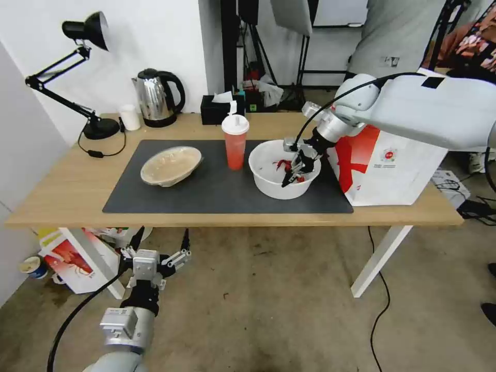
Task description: Pick up the trash from the table and place it into the takeout bag.
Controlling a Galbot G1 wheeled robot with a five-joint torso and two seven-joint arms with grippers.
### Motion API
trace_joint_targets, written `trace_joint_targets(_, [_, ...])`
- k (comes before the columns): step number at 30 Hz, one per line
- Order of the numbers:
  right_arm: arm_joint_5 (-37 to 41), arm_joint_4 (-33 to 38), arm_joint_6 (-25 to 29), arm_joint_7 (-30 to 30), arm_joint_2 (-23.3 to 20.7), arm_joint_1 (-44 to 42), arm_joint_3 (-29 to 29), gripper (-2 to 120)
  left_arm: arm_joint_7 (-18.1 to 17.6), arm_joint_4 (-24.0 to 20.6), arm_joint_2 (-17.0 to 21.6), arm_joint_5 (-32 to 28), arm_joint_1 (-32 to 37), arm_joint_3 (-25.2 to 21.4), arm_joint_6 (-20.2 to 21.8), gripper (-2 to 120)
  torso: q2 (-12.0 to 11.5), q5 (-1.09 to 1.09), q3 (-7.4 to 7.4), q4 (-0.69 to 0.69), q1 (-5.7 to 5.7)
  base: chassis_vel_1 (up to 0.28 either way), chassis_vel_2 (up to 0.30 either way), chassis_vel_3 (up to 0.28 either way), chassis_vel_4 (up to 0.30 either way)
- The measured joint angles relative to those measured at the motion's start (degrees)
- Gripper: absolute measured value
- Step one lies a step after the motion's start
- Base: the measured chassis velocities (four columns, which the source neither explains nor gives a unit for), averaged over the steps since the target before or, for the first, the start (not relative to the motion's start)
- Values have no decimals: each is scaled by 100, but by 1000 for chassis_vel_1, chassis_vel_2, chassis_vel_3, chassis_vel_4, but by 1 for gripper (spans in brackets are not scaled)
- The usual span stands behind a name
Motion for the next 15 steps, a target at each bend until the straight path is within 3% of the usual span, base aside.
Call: trace_joint_targets(15, [-11,14,-62,-27,15,-104,26,0,0,0,0,0,0,0,0,100,0,0,0,0,0,0,0,0,0])
